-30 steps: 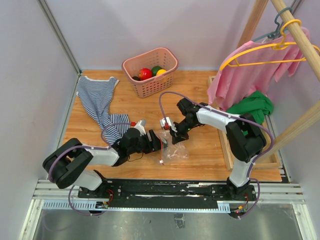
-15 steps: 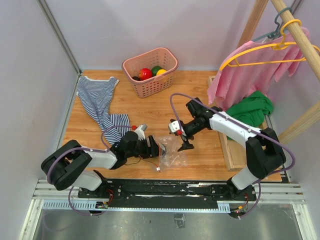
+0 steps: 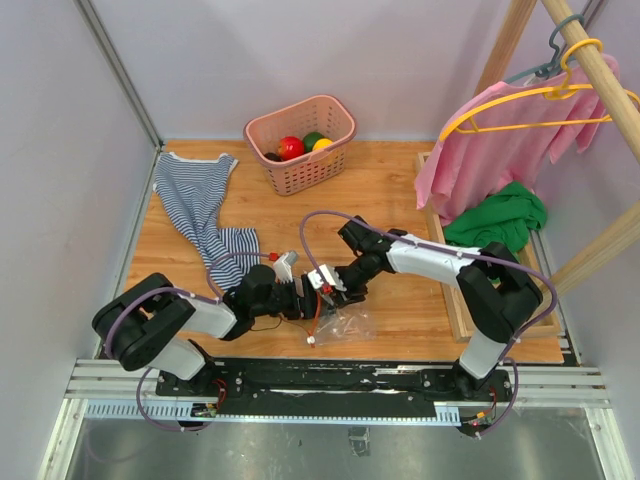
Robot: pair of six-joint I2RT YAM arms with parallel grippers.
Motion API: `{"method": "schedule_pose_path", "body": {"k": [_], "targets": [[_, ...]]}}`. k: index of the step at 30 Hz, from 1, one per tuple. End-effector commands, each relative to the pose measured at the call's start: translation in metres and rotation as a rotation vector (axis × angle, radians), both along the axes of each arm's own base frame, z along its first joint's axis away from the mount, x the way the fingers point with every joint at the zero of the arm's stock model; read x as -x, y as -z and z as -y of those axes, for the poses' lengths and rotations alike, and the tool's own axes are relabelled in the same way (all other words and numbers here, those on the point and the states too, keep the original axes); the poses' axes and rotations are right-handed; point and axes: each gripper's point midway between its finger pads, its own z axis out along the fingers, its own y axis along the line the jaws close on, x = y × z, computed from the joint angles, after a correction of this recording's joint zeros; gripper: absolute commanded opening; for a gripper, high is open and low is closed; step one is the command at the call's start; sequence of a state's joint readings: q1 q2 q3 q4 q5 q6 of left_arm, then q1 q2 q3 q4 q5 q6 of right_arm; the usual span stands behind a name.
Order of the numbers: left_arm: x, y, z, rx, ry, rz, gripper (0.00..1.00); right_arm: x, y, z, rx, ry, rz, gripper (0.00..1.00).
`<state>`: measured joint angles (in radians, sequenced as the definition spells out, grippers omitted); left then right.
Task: Open the zip-top bag and remove the fake food
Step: Pick up the fake fruit from the zipper food storage bag.
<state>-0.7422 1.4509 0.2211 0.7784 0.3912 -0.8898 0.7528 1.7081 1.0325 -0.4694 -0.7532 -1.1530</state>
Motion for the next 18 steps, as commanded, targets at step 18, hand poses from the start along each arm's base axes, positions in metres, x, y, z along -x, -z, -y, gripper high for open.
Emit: {"method": "schedule_pose_path", "body": {"k": [18], "targets": [[0.015,-0.001,-0.020,0.092,-0.020,-0.041,0.90,-0.020,-0.015,0.003,0.006,0.093,-0.006,0.01]]}}
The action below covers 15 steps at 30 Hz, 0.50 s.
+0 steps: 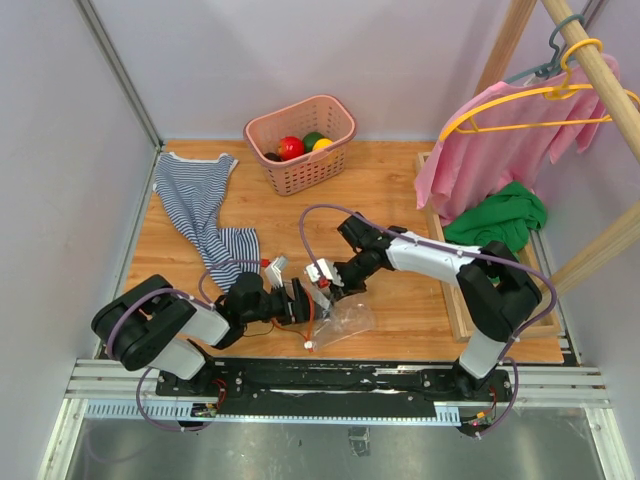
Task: Open the zip-top bag and remove the fake food
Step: Pick up the fake fruit from the zipper food storage bag.
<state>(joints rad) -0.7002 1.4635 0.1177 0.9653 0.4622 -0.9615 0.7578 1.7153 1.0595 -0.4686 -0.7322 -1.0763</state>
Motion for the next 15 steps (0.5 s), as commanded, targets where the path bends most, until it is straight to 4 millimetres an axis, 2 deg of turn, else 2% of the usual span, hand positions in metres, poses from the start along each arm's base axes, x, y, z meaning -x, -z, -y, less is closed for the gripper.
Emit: {"method": "schedule_pose_path", "body": {"k": [1,7,11,14,15], "targets": [[0.004,0.005,-0.010,-0.003,-0.017,-0.014,0.89,-0.020,-0.010,0.010,-0.005,0.048,0.022,0.01],[0.004,0.004,-0.012,0.002,-0.012,-0.012,0.88,-0.024,-0.006,0.020,0.022,0.046,0.036,0.01],[0.002,0.002,-0.012,0.007,-0.017,-0.006,0.87,-0.008,-0.012,0.016,-0.028,-0.015,-0.015,0.01],[0.002,0.002,-0.011,0.005,-0.013,-0.008,0.81,-0.003,-0.016,0.013,-0.055,-0.031,-0.027,0.01],[0.001,0.003,-0.011,0.005,-0.013,-0.009,0.74,-0.004,-0.016,0.012,-0.052,-0.027,-0.027,0.01]]}}
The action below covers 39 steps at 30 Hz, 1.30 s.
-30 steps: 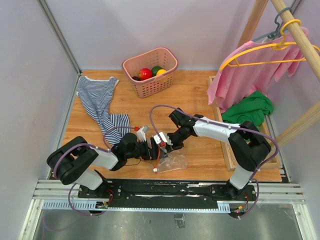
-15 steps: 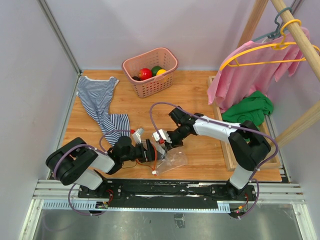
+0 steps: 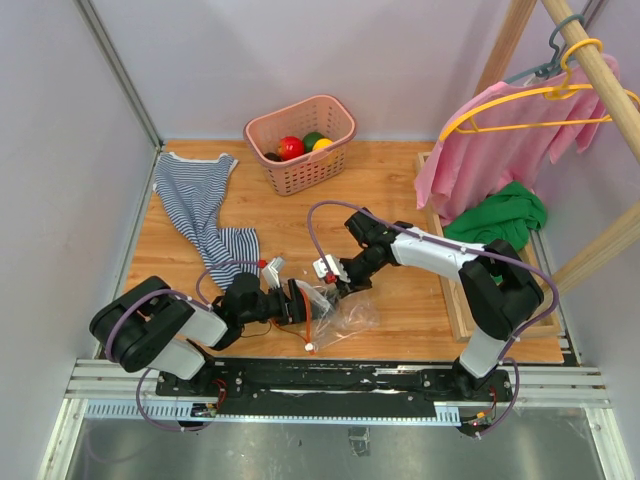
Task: Open the zip-top bag and remove the fake food
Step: Pick up the fake fruit from the zipper food storage bag.
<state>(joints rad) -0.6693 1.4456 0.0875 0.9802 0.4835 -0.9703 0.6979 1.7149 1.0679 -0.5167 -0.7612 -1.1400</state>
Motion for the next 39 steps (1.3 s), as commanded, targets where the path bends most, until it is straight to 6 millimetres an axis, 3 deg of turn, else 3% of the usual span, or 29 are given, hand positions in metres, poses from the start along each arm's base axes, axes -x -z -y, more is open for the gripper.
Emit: {"method": "schedule_pose_path", "body": {"k": [1,4,8,13,17,23,33,39], "targets": [[0.001,0.003,-0.002,-0.008,0.003,-0.002,0.70,0.005,-0.013,-0.001,-0.034,-0.026,-0.018,0.01],[0.003,0.006,-0.003,-0.011,0.010,-0.011,0.51,0.002,-0.010,0.001,-0.015,-0.017,-0.013,0.01],[0.005,0.009,-0.004,-0.020,0.011,-0.020,0.47,0.002,-0.007,0.001,-0.007,-0.012,-0.021,0.01],[-0.004,0.014,0.000,-0.059,0.010,-0.026,0.55,0.008,-0.012,-0.003,-0.027,-0.030,-0.026,0.01],[-0.008,0.011,0.009,-0.048,0.040,-0.027,0.68,0.013,-0.014,-0.008,-0.034,-0.042,-0.037,0.01],[-0.010,0.003,0.016,-0.009,0.062,-0.024,0.79,0.018,-0.017,-0.014,-0.052,-0.042,-0.057,0.01],[-0.018,0.003,0.029,0.014,0.034,-0.015,0.82,0.027,-0.024,-0.025,-0.066,-0.057,-0.081,0.01],[-0.025,-0.014,0.035,0.095,0.012,0.034,0.82,0.035,-0.027,-0.027,-0.061,-0.085,-0.108,0.01]]}}
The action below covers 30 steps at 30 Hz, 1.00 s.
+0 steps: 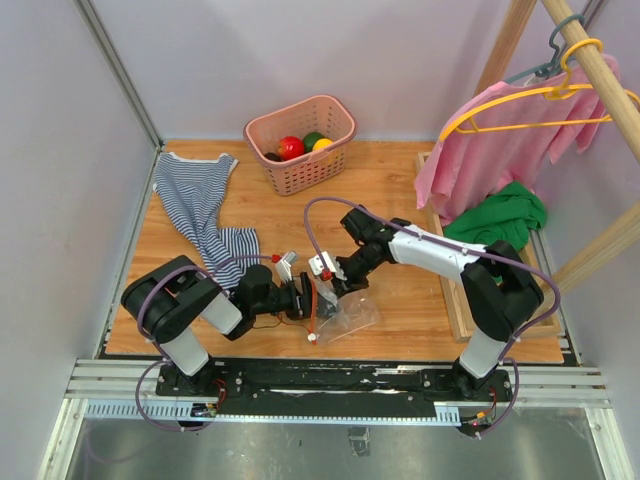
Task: Open the zip-top bag and remove the fake food
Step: Pick up the fake fruit from the zipper food storage bag.
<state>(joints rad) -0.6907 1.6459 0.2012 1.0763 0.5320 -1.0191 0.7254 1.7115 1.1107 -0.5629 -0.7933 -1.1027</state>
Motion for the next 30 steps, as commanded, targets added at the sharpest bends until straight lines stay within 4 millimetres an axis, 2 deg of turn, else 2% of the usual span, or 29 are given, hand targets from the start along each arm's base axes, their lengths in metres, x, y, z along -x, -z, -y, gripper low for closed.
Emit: {"method": "schedule_pose_path", "body": {"k": [1,4,7,10,12,15,20,23,26,30], "targets": [[-0.015,-0.018,0.008,0.072,-0.044,0.086,0.81,0.026,-0.015,-0.016,-0.050,-0.085,-0.071,0.01],[-0.015,-0.024,0.008,0.092,-0.051,0.104,0.67,0.029,-0.020,-0.014,-0.045,-0.100,-0.088,0.03],[-0.012,-0.022,0.001,0.081,-0.063,0.114,0.59,0.025,-0.026,-0.009,-0.054,-0.092,-0.073,0.11],[-0.005,-0.015,-0.008,0.044,-0.064,0.133,0.42,0.017,-0.031,-0.001,-0.059,-0.083,-0.024,0.19],[0.000,-0.009,-0.012,0.011,-0.046,0.144,0.38,0.011,-0.035,0.005,-0.066,-0.079,0.017,0.28],[0.010,-0.002,-0.015,-0.030,0.017,0.168,0.38,0.011,-0.049,0.012,-0.119,-0.103,0.072,0.49],[0.020,0.002,-0.020,-0.090,0.097,0.225,0.42,0.034,-0.054,0.010,-0.272,-0.205,0.142,0.83],[0.022,-0.005,-0.016,-0.086,0.147,0.265,0.46,0.035,-0.037,0.004,-0.246,-0.206,0.157,0.85],[0.020,-0.007,-0.012,-0.088,0.172,0.275,0.51,0.031,-0.030,-0.005,-0.219,-0.171,0.148,0.81],[0.019,-0.016,-0.003,-0.035,0.190,0.273,0.60,0.037,-0.015,-0.016,-0.193,-0.170,0.185,0.77]]}}
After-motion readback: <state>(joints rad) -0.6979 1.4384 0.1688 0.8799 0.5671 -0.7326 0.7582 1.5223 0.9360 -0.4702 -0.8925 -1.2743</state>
